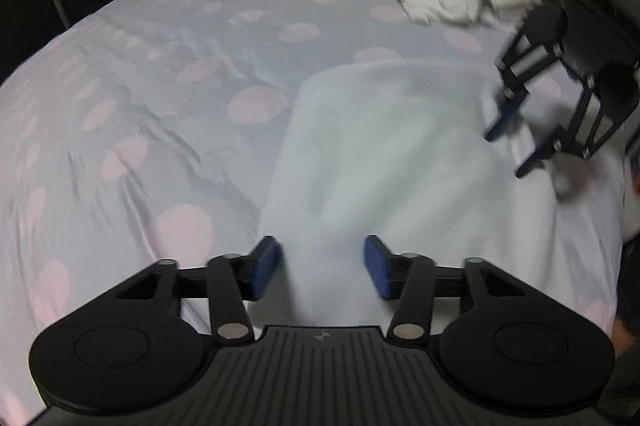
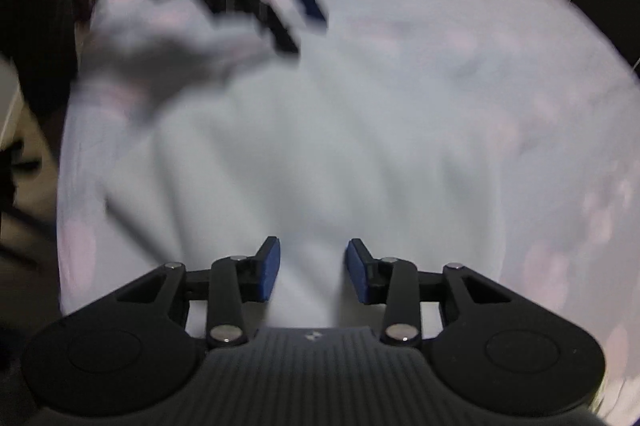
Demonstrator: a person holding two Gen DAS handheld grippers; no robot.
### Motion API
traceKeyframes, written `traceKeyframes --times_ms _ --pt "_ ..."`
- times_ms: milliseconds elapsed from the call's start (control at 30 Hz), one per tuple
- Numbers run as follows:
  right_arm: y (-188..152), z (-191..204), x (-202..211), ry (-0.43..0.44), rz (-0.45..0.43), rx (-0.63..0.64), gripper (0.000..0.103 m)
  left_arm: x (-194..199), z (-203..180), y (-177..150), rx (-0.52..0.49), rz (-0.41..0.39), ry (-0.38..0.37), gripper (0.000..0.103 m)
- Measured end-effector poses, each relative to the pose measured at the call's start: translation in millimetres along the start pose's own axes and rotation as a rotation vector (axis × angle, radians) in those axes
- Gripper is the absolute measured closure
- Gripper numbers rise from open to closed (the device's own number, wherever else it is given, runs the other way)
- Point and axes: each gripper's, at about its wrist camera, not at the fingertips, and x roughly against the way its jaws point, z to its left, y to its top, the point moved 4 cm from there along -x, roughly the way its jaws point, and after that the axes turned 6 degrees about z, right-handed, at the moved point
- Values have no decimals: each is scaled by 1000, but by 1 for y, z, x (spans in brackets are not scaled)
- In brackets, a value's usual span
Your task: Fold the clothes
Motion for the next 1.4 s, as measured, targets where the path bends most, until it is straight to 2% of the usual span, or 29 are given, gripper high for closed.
traceKeyframes --times_ms 67,133,200,267,333,433,533,633,667,733,800,867,967,1000,1133,1233,1400 --pt "-21 -10 6 -9 84 -30 64 1 7 1 56 6 -16 51" --pt "-40 -18 16 -59 160 -78 65 6 9 1 55 -3 3 53" --pt "-54 -25 32 -98 176 -173 66 11 9 2 46 -17 25 55" --pt "-60 -34 48 -121 111 -312 62 17 6 3 40 -38 42 60" --pt "-63 -43 63 -157 42 -435 52 22 -3 6 15 -61 31 60" --pt "-61 -54 67 -169 -18 -533 51 34 -27 8 -65 -97 -18 60" --pt "-51 -60 57 -177 -51 -558 51 40 -50 6 -129 -113 -34 60" --pt "-20 -56 47 -220 -91 -504 51 43 -57 1 -121 -127 -29 60" --pt "-13 -55 52 -226 -116 -485 50 43 -56 -1 -98 -123 -25 60" --pt "5 -53 59 -205 -176 -468 40 44 -51 -6 -17 -100 -27 59" --pt "17 -50 60 -161 -200 -486 17 44 -41 -16 138 -49 -50 58" --pt "22 -54 54 -100 -185 -525 15 42 -29 -29 333 -2 -100 46" --pt "19 -65 45 -49 -158 -583 15 33 -19 -55 598 36 -212 46" --pt "19 -68 42 -47 -150 -598 15 28 -17 -62 655 48 -228 46" --pt "19 -80 35 -58 -120 -633 15 12 -12 -75 773 33 -257 46" --pt "26 -85 31 -25 -124 -658 15 2 -9 -77 841 2 -304 46" --pt "28 -97 16 46 -103 -698 10 -14 -13 -76 869 21 -351 46"
